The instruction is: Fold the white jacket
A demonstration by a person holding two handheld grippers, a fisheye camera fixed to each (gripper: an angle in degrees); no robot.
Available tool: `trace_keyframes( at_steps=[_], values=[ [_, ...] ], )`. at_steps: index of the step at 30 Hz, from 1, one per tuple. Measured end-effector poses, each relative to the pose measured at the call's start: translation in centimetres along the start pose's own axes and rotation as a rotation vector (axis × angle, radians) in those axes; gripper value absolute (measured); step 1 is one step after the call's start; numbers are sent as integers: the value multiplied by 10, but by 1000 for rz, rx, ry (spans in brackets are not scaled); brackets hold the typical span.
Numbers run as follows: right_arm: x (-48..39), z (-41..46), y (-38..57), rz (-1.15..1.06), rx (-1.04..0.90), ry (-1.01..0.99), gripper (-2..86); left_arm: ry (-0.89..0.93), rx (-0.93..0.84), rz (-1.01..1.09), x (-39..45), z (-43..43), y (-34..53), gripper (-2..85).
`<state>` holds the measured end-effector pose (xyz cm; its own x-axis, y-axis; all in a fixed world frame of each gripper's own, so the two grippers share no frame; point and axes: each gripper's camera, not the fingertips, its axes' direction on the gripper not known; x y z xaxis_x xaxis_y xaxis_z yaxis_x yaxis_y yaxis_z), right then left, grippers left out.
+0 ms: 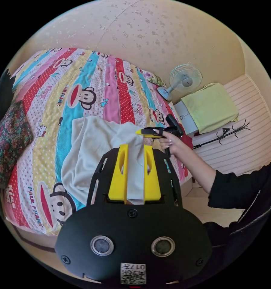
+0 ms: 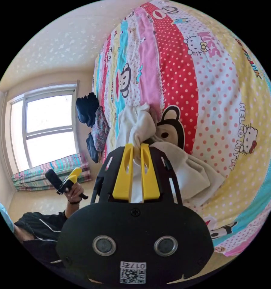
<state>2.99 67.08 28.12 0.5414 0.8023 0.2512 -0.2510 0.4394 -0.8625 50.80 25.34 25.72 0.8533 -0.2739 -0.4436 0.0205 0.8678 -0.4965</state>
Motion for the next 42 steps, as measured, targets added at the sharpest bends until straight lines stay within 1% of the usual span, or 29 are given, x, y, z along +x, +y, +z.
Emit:
trace_keyframes(
  at_steps=[1, 3, 4, 6, 7, 9, 10, 12, 13, 15, 16, 18, 19, 20, 21, 23, 25, 27, 28, 29, 30, 31, 33, 34, 36, 37, 39, 40, 42],
  values=[
    [1, -16, 24, -16, 19, 40, 39, -7, -11, 20, -1, 1, -9, 84],
    [14, -32, 54, 24, 40, 90, 35, -21, -71, 119, -7, 15, -55, 85],
    [27, -37, 66, 51, 42, 92, 34, -28, -89, 152, -9, 22, -69, 86],
    [48, -36, 76, 72, 31, 79, 33, -56, -200, 296, -16, 64, -129, 95],
    [61, -34, 79, 102, 31, 73, 32, -63, -231, 325, -19, 77, -145, 98],
    [73, -35, 81, 118, 50, 65, 31, -89, -367, 444, -34, 130, -204, 108],
    [77, -38, 83, 114, 71, 59, 31, -88, -398, 481, -38, 143, -217, 109],
    [81, -42, 87, 107, 92, 63, 32, -69, -544, 613, -53, 196, -261, 114],
    [83, -44, 91, 109, 102, 64, 32, -69, -582, 641, -56, 208, -270, 118],
    [89, -49, 99, 125, 125, 50, 32, -49, -718, 746, -70, 250, -299, 127],
    [92, -53, 105, 134, 142, 33, 32, -37, -751, 761, -74, 258, -304, 129],
    [95, -60, 114, 146, 168, 8, 32, 41, -895, 795, -89, 289, -317, 132],
    [95, -65, 120, 147, 181, -2, 32, 49, -931, 799, -93, 295, -318, 131],
    [93, -70, 125, 140, 192, -11, 33, 57, -1005, 799, -101, 306, -318, 123],
    [91, -73, 128, 136, 197, -16, 33, 95, -1074, 783, -108, 310, -316, 109],
    [79, -88, 136, 106, 209, -40, 33, 155, -1139, 744, -118, 307, -317, 62],
    [64, -104, 141, 58, 225, -44, 33, 187, -1099, 746, -126, 281, -320, 49],
    [43, -121, 147, -30, 235, -42, 33, 259, -960, 719, -142, 221, -324, 41],
    [25, -135, 151, -114, 240, -34, 33, 291, -914, 702, -148, 201, -325, 40],
    [5, -149, 156, -204, 249, -22, 33, 366, -815, 669, -160, 158, -324, 37],
    [-4, -157, 159, -248, 256, -16, 33, 416, -705, 631, -172, 110, -318, 34],
    [-24, -175, 167, -335, 285, -6, 33, 432, -649, 616, -178, 86, -314, 33],
    [-53, -207, 180, -456, 350, -5, 33, 469, -445, 607, -194, -11, -285, 28],
    [-71, -229, 188, -528, 383, -5, 33, 472, -396, 610, -197, -34, -276, 27],
    [-99, -259, 200, -639, 412, -1, 34, 479, -226, 562, -209, -112, -243, 22],
    [-118, -279, 206, -720, 417, 9, 35, 492, -187, 543, -212, -128, -234, 21],
    [-144, -305, 215, -833, 422, 42, 37, 571, -19, 482, -217, -186, -197, 19],
    [-159, -321, 221, -904, 425, 60, 39, 590, 21, 478, -217, -199, -188, 18],
    [-178, -344, 229, -1023, 420, 56, 44, 618, 167, 517, -209, -250, -151, 17]
  ],
)
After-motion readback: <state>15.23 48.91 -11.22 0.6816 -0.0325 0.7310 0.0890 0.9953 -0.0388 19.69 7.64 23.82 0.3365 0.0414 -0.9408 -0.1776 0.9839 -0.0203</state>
